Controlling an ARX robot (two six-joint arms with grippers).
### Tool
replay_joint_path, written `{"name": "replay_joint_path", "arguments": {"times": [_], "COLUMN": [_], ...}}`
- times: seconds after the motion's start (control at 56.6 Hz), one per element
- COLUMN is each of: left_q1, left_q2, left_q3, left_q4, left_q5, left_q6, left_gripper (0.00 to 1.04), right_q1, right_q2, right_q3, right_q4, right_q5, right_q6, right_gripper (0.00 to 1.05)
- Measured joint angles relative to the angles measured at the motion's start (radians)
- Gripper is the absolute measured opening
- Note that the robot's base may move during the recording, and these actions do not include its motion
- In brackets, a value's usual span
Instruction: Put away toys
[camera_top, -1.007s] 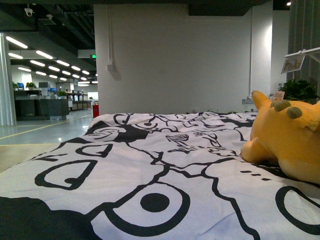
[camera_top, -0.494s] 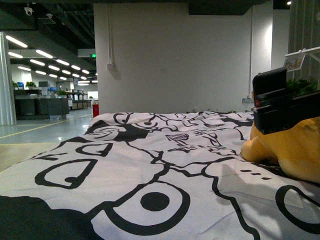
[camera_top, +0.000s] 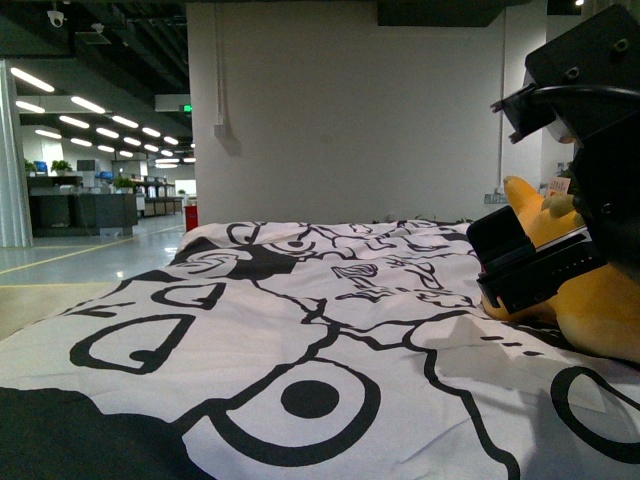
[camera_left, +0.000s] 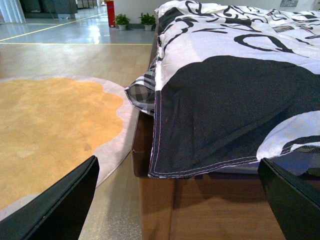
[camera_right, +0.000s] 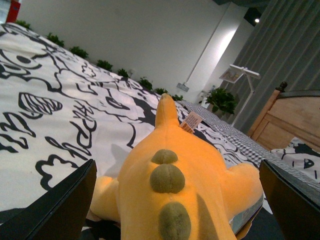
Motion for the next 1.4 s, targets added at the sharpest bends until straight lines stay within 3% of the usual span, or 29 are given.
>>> {"name": "replay_joint_path", "arguments": {"times": [0.742,1.077,1.395], "left_q1": [0.000,0.000,0.000], "left_q2": [0.000,0.000,0.000], "left_q3": [0.000,0.000,0.000], "left_q4": [0.000,0.000,0.000], "left_q5": [0.000,0.000,0.000], "left_q6": [0.000,0.000,0.000], "left_gripper": [0.98,0.98,0.98], "right_q1": [-0.072,-0.106,-0.110], "right_q2": [0.000,0.009,0.009], "right_q3": [0.206,0.242,0.243], "right_q4": [-0.613,-0.721,-0.734], "right_q5": [0.076,0.079,0.059], "right_q6": [0.161,0.189,0.211], "right_gripper": [0.98,0.98,0.54]}}
